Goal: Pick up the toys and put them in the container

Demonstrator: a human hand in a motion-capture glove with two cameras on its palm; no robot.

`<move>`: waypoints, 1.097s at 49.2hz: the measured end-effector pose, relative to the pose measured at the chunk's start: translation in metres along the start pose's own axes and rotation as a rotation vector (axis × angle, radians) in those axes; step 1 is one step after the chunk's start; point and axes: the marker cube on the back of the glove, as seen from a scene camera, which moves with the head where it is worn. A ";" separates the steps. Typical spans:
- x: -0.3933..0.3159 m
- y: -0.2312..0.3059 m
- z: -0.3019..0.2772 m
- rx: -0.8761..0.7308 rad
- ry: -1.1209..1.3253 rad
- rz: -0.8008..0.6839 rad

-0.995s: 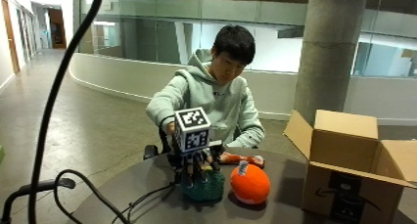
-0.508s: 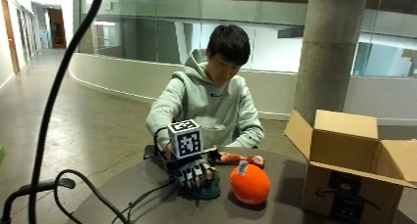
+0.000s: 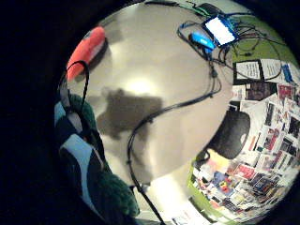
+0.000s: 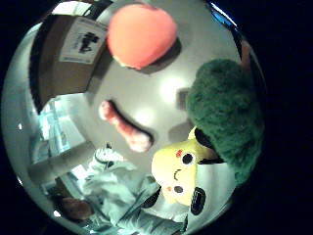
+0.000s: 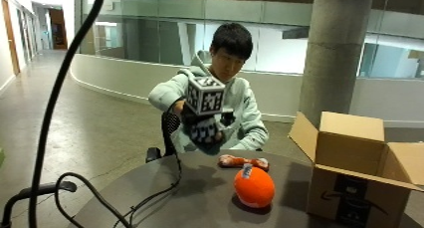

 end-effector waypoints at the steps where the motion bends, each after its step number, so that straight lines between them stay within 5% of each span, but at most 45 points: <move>1: -0.004 0.001 -0.013 0.019 -0.001 0.004; 8: -0.050 0.010 -0.117 0.114 -0.061 -0.074; 16: -0.148 -0.002 -0.207 0.414 -0.142 -0.128; 32: -0.268 -0.097 -0.253 0.708 -0.184 -0.144; 36: -0.274 -0.120 -0.246 0.673 -0.256 -0.139; 42: -0.288 -0.140 -0.219 0.411 -0.322 -0.172; 54: -0.260 -0.119 -0.217 0.420 -0.316 -0.207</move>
